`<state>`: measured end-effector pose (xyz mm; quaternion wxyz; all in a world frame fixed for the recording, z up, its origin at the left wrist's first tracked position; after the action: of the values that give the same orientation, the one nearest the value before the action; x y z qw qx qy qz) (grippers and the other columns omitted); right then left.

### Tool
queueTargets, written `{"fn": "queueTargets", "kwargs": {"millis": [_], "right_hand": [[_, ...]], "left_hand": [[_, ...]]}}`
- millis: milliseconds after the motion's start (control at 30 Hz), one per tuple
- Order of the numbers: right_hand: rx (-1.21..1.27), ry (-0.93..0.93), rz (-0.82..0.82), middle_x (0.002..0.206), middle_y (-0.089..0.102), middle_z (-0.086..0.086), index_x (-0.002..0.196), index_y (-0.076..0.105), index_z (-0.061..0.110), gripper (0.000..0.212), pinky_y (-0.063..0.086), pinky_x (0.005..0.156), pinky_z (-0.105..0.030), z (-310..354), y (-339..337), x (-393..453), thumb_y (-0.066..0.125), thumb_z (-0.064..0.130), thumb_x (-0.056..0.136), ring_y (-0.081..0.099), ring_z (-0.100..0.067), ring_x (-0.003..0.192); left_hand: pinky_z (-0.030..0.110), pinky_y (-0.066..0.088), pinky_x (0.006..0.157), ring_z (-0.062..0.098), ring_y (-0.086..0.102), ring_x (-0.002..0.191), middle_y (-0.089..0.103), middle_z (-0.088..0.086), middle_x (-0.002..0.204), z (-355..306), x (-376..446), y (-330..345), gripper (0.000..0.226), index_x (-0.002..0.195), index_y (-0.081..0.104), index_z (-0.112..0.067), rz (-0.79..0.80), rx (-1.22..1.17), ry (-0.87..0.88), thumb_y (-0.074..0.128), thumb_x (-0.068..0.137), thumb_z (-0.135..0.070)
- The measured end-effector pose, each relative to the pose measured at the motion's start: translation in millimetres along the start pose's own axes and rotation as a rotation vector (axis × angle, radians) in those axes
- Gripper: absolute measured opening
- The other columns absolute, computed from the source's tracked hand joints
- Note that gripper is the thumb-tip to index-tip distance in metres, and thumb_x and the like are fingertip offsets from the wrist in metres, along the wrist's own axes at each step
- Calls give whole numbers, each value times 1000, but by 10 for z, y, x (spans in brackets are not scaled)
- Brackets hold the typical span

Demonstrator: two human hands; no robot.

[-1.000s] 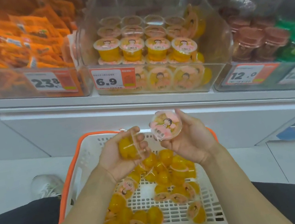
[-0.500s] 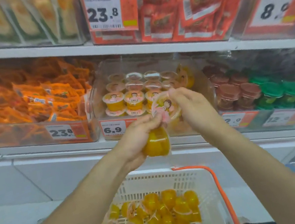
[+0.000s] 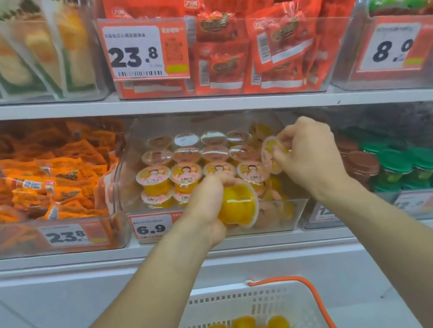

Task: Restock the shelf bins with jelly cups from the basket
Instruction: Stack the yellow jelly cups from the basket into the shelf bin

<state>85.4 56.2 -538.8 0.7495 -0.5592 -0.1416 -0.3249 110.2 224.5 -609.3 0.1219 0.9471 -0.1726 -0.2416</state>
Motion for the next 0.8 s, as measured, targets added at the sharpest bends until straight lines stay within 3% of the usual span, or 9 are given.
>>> {"fn": "queueTargets", "kwargs": {"millis": [233, 400, 533, 633, 700, 800], "right_hand": [[-172, 1, 53, 82, 46, -7, 80, 71, 1, 15, 32, 63, -31, -84, 313, 28, 61, 11, 86, 54, -37, 73], [-185, 4, 29, 92, 60, -18, 88, 73, 0, 14, 34, 65, -29, -90, 351, 79, 63, 10, 85, 58, -39, 78], [-165, -5, -1, 91, 60, -19, 89, 74, -1, 14, 36, 65, -30, -66, 315, 112, 64, 7, 83, 58, -39, 76], [-152, -22, -24, 84, 54, -12, 87, 75, 1, 13, 35, 63, -30, -53, 289, 124, 65, 6, 81, 49, -30, 68], [-142, -31, -33, 80, 50, -7, 83, 74, 2, 11, 33, 62, -29, -52, 287, 118, 66, 7, 80, 44, -25, 66], [-139, -32, -25, 81, 53, -8, 81, 74, 3, 9, 33, 62, -30, -77, 292, 102, 66, 8, 80, 49, -28, 68]], "left_hand": [[26, 49, 48, 20, 60, 53, 67, 7, 77, 31, 96, -43, 13, 100, 64, -18, 13, -43, -54, 56, 90, -19], [27, 50, 54, 19, 61, 54, 68, 5, 75, 28, 77, -62, 12, 98, 66, -19, 23, -75, -57, 57, 90, -17], [30, 51, 61, 22, 62, 60, 68, 6, 73, 34, 60, -54, 8, 88, 69, -15, 40, 5, -69, 61, 87, -18], [39, 55, 77, 26, 65, 77, 71, 10, 93, 0, 71, -18, 16, 101, 69, -13, 50, 155, -32, 65, 88, -22], [41, 54, 92, 23, 66, 95, 70, 6, 108, -124, 100, 27, 21, 109, 70, -16, 65, 375, 109, 62, 92, -24], [29, 49, 75, 15, 63, 90, 68, -9, 102, -429, 64, 90, 21, 108, 71, -26, 25, 847, 427, 56, 93, -25]]}}
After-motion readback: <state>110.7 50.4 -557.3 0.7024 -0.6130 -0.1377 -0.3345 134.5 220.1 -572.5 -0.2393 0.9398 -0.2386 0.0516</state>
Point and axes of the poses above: each hand's wrist, its own x-axis towards the middle knuckle, its own y-axis out of the palm, z = x × y, the point moved 4 cm from there along x, towards the middle knuckle
